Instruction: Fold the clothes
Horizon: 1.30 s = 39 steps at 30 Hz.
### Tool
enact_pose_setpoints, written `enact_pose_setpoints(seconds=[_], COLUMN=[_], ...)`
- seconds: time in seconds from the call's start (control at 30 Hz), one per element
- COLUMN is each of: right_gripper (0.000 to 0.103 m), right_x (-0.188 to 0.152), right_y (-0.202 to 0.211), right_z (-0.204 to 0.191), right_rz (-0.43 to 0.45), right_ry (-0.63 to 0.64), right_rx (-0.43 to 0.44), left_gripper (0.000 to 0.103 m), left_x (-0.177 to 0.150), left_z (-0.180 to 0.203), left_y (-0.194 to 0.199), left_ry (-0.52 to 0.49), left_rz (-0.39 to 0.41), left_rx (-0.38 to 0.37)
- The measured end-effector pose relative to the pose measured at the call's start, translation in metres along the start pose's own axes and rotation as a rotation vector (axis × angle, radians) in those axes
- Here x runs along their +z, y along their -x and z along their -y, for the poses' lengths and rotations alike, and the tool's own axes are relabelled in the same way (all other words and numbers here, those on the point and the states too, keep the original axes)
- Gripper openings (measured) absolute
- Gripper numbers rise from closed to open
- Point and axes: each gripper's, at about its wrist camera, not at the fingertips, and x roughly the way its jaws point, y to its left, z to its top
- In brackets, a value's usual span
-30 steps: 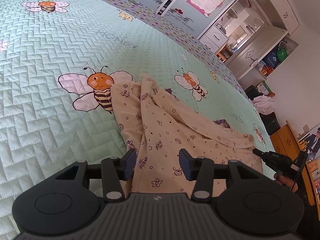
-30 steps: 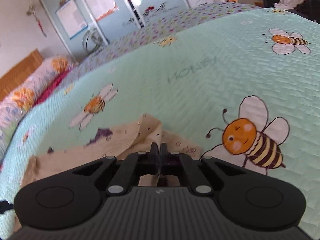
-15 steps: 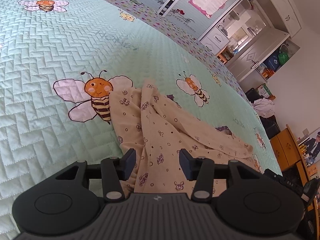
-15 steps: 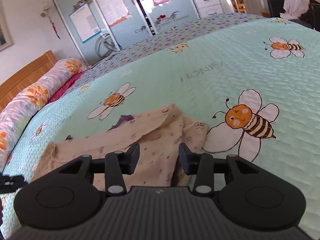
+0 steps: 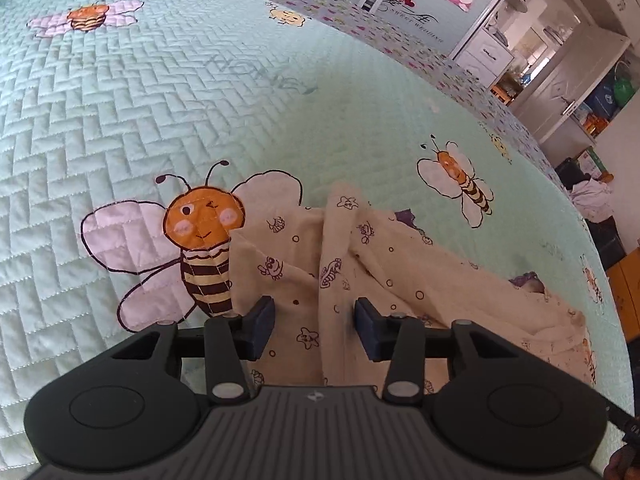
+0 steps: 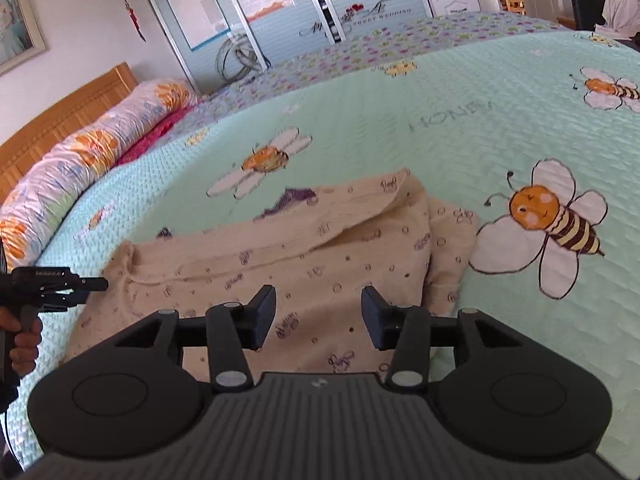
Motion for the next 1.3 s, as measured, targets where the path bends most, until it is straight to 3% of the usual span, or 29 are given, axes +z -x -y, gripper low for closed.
enact_pose_setpoints(seconds=[0.03,0.13,0.2,0.27,0.37,0.47,0.57,0.67,0.77,0.87,0.93,1.03,1.1,1.17,1.3], right_gripper=[0.048,0.048,0.048,0.048,0.053,0.055,0.055,0.055,0.055,0.060,0.064,0.064,0.062,0.060,0.060], right_x=[-0.001,-0.001,0.000,-0.002,-0.018,-0.045,-0.066,-0.077,-0.078,-0.079,-0.080,-0.090,-0.091,-0.090,-0.078], right_y=[-0.002,0.006,0.021,0.040,0.055,0.055,0.053,0.059,0.073,0.088,0.097,0.086,0.089,0.100,0.121], right_z=[0.003,0.021,0.029,0.025,-0.002,-0.032,-0.039,-0.034,-0.033,-0.032,-0.032,-0.026,-0.011,0.004,-0.009], right_rz=[-0.009,0.023,0.055,0.091,0.070,0.001,-0.039,-0.049,-0.023,0.003,0.021,-0.015,-0.016,0.007,0.100], right_ry=[0.014,0.010,-0.021,-0.032,0.006,0.080,0.110,0.098,0.092,0.086,0.082,0.071,-0.009,-0.089,-0.068], right_rx=[-0.016,-0.114,-0.125,-0.064,0.045,0.097,0.041,-0.012,-0.002,0.008,0.015,-0.061,-0.088,-0.087,-0.035], left_gripper=[0.020,0.018,0.021,0.031,0.042,0.043,0.043,0.038,0.039,0.044,0.043,0.042,0.042,0.042,0.044], left_x=[0.002,0.006,0.006,-0.002,-0.031,-0.070,-0.106,-0.125,-0.123,-0.124,-0.128,-0.132,-0.130,-0.127,-0.118], left_z=[-0.004,-0.016,-0.018,-0.013,0.007,0.024,0.026,0.011,-0.004,-0.001,0.002,-0.008,-0.019,-0.015,0.015], left_y=[0.003,0.015,0.032,0.053,0.082,0.092,0.094,0.093,0.107,0.117,0.115,0.115,0.127,0.142,0.150], left_ry=[0.017,0.071,0.082,0.058,-0.031,-0.107,-0.151,-0.134,-0.069,-0.080,-0.111,-0.100,-0.043,-0.058,-0.129], left_rz=[0.013,0.060,0.096,0.119,0.127,0.066,0.001,-0.033,0.001,0.023,0.009,-0.003,0.011,0.048,0.101], left_rx=[0.004,0.029,0.028,-0.018,-0.081,-0.128,-0.115,-0.072,-0.087,-0.095,-0.052,0.036,0.010,-0.018,-0.120])
